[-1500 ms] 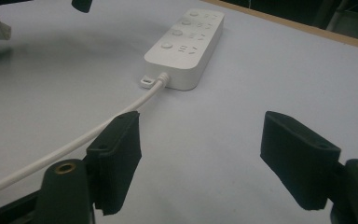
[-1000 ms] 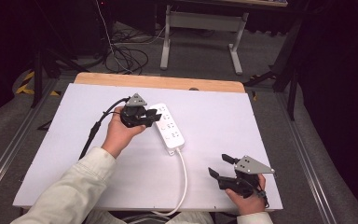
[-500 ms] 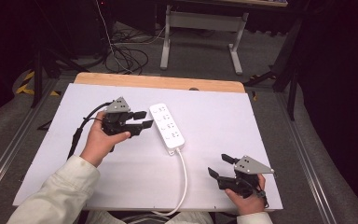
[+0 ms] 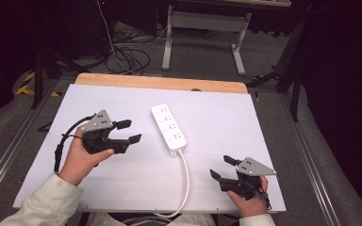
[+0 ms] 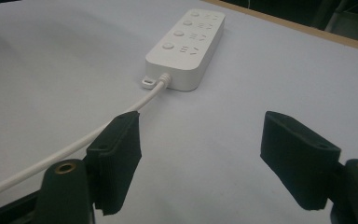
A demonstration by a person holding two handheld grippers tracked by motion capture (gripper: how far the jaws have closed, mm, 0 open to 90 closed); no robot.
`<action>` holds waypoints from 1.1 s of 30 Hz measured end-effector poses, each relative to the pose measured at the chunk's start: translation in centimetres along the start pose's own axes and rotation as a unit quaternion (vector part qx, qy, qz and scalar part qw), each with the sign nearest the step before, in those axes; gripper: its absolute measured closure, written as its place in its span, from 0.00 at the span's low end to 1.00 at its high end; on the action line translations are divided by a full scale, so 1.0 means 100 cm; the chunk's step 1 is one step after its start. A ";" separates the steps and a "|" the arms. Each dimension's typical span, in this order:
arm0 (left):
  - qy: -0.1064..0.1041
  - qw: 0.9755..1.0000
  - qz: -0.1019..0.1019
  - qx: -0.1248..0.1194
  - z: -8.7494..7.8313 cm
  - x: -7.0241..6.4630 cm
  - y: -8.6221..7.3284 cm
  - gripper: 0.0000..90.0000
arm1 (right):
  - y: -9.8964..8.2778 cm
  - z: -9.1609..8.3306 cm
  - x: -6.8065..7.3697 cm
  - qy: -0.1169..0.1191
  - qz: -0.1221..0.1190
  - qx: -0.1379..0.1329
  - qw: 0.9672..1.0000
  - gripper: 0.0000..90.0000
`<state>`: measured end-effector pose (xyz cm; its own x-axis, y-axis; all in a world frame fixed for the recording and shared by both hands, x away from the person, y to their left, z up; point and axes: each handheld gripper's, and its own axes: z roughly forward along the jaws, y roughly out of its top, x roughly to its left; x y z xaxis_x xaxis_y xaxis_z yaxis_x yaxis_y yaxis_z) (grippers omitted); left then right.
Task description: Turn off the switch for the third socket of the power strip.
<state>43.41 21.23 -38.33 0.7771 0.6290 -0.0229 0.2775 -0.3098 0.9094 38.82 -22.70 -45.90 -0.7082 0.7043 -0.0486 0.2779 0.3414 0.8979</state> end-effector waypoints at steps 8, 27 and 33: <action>0.010 1.000 -0.001 0.004 -0.023 -0.007 -0.019 0.27 | 0.000 0.001 0.000 0.001 -0.001 0.000 1.000 0.32; 0.031 0.999 -0.039 -0.022 -0.061 0.002 -0.084 0.20 | 0.000 -0.001 0.001 0.004 0.000 -0.002 1.000 0.32; 0.033 0.998 -0.047 -0.030 -0.065 0.004 -0.103 0.19 | 0.000 -0.001 0.000 0.005 0.001 -0.003 1.000 0.32</action>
<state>37.17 29.30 -45.01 0.7106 0.6987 -0.0832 0.3112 -0.2061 0.9277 38.75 -22.73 -45.83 -0.7143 0.6985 -0.0433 0.2746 0.3366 0.9007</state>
